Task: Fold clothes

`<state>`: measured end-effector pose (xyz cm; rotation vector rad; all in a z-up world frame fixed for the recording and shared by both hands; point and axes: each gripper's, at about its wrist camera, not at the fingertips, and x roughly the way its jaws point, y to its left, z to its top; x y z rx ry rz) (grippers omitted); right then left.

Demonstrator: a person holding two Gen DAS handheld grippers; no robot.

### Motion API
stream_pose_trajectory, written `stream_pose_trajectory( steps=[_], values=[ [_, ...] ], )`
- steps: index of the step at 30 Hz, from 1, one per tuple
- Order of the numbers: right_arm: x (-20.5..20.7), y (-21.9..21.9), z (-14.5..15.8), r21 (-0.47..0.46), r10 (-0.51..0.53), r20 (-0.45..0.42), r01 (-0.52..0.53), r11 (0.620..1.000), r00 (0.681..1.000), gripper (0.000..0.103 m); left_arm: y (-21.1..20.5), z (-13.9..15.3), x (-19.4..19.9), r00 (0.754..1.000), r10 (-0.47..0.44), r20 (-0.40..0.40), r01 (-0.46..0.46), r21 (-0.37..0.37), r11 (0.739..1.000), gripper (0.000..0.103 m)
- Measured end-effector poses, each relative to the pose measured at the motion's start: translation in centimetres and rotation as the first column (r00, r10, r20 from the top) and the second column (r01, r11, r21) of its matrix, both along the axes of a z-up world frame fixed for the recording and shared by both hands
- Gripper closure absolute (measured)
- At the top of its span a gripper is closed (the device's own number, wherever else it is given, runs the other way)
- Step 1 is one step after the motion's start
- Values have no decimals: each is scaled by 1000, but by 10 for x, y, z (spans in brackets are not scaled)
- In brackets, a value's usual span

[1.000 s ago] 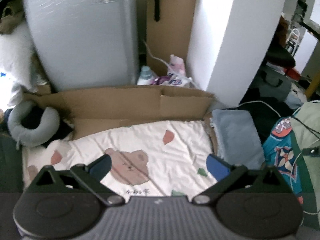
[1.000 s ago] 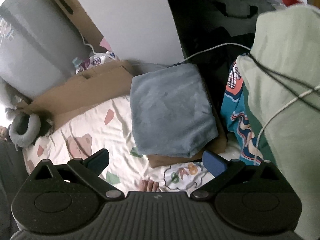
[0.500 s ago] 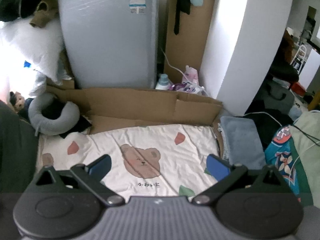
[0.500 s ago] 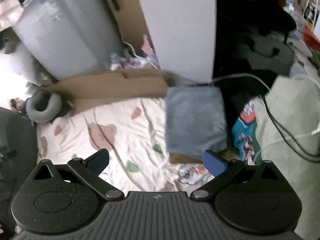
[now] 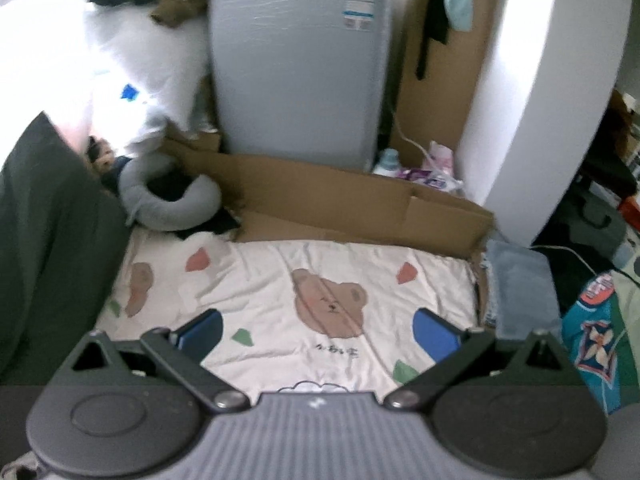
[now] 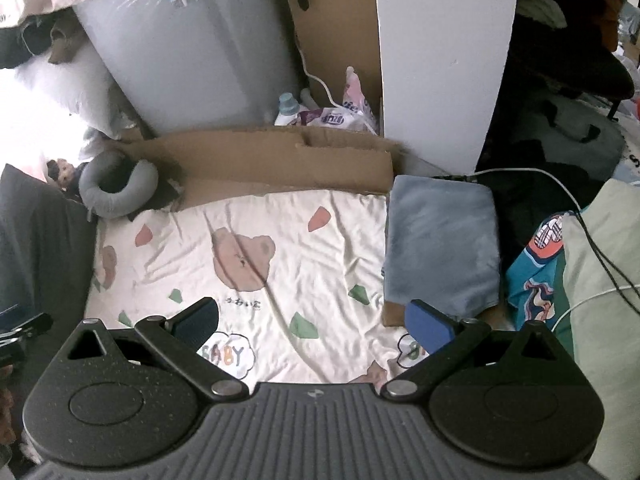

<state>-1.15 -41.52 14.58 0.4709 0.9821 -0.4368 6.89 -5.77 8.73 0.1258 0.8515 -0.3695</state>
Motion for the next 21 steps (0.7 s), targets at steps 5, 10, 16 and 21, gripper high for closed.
stream_pose_trajectory(
  steps=[5, 10, 16, 21],
  values=[
    [-9, 17, -21, 8, -10, 38, 10, 1000, 999, 1, 6, -12, -22, 999, 43, -4, -43, 7, 999, 1],
    [-13, 31, -41, 7, 7, 55, -8, 1000, 998, 1, 3, -25, -41, 997, 69, -33, -70, -4, 998, 1],
    [-18, 45, -67, 14, 39, 53, -39, 999, 998, 1, -8, -45, -55, 995, 74, -64, -76, -26, 997, 1],
    [-24, 53, -82, 13, 36, 63, -37, 999, 997, 1, -21, -62, -64, 994, 95, -52, -95, 4, 996, 1]
  ],
)
